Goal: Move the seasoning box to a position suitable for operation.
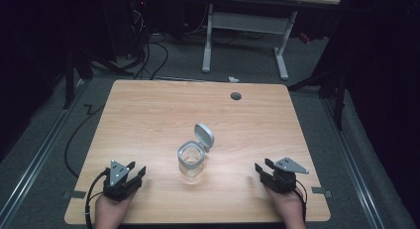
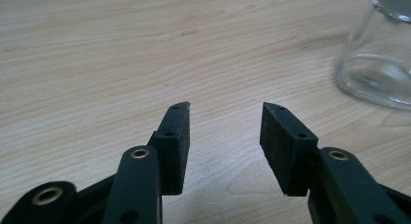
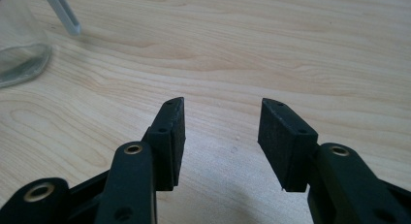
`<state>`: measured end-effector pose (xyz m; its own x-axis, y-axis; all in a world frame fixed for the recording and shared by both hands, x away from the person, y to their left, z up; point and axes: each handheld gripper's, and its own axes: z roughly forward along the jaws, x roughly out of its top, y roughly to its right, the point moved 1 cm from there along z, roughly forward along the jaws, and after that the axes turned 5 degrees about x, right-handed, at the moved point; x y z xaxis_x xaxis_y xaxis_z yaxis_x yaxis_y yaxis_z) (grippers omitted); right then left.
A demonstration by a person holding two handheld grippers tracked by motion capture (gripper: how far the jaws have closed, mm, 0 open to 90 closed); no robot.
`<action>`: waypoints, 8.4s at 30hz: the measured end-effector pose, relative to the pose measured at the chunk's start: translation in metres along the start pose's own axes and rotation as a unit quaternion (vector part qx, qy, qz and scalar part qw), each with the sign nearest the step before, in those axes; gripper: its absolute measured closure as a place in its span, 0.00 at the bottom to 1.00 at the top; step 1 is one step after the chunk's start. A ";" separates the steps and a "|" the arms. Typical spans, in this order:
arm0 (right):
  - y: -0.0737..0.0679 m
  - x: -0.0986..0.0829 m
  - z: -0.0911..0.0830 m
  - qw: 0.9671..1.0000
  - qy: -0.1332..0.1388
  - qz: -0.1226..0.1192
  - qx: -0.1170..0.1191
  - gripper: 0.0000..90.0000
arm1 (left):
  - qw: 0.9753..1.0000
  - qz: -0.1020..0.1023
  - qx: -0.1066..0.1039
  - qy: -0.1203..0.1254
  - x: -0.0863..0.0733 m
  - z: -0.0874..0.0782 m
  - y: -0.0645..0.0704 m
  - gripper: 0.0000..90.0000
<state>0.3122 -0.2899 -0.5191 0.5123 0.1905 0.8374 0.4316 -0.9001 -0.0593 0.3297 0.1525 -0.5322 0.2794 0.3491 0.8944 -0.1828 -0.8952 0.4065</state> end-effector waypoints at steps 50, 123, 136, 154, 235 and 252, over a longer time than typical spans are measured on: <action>-0.017 -0.010 0.005 0.998 -0.002 -0.025 0.051 0.83 | 0.999 0.000 -0.037 -0.034 -0.010 0.065 0.076 1.00; -0.031 -0.003 0.012 0.999 0.004 -0.011 0.031 0.84 | 0.996 0.012 -0.079 -0.048 -0.043 0.007 0.105 0.86; -0.046 0.022 0.032 0.999 -0.002 -0.024 0.044 0.85 | 0.994 -0.005 -0.094 -0.060 -0.044 0.002 0.106 0.76; -0.051 0.069 0.058 0.997 0.029 -0.014 0.064 1.00 | 0.990 -0.006 -0.122 -0.076 -0.052 -0.003 0.117 0.99; -0.105 0.104 0.050 0.986 0.094 -0.054 0.124 1.00 | 0.987 -0.008 -0.141 -0.079 -0.056 0.005 0.139 1.00; -0.101 0.097 0.041 0.988 0.088 -0.059 0.111 0.95 | 0.989 -0.007 -0.130 -0.076 -0.049 -0.004 0.123 0.98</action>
<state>0.3486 -0.1647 -0.4544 0.3203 0.2006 0.9258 0.6428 -0.7640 -0.0568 0.2900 0.0263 -0.5248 0.4186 0.2977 0.8580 -0.4092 -0.7816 0.4708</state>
